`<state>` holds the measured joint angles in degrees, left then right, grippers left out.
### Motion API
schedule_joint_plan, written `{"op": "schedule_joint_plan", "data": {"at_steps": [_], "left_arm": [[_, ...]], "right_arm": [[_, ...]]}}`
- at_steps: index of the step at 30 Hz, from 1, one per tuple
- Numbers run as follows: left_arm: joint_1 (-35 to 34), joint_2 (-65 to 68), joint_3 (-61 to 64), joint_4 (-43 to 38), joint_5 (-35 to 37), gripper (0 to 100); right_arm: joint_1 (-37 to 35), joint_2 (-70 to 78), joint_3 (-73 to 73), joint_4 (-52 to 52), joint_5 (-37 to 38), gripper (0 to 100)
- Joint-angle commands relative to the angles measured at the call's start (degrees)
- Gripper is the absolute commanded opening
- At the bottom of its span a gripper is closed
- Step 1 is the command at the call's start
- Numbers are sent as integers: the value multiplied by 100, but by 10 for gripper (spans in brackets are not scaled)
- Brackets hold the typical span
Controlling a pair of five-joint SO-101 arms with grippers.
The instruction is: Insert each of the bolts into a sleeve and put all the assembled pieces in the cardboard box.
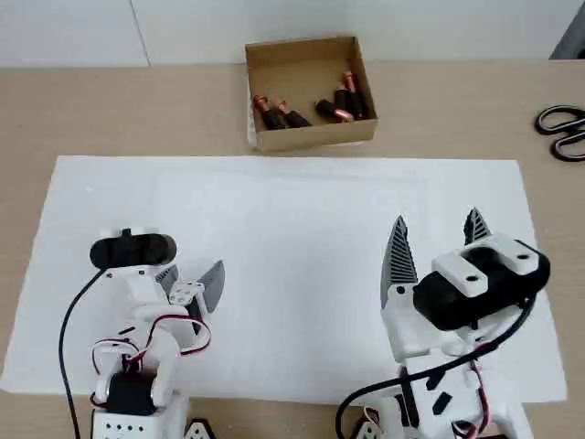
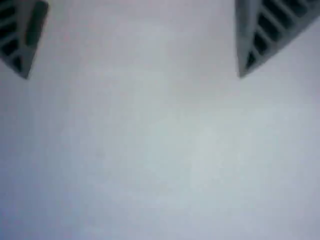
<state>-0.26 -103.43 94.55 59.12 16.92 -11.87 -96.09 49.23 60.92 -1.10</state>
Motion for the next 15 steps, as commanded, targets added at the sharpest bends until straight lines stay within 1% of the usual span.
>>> {"op": "schedule_joint_plan", "data": {"at_steps": [1, 6, 15], "left_arm": [[0, -79, -22, -132, -9, 255], [0, -79, -22, -132, -9, 255], [0, -79, -22, -132, -9, 255]], "right_arm": [[-13, -13, 149, -136, 44, 289], [-13, -13, 703, -163, 35, 289], [-22, -31, 721, -180, 26, 289]]}}
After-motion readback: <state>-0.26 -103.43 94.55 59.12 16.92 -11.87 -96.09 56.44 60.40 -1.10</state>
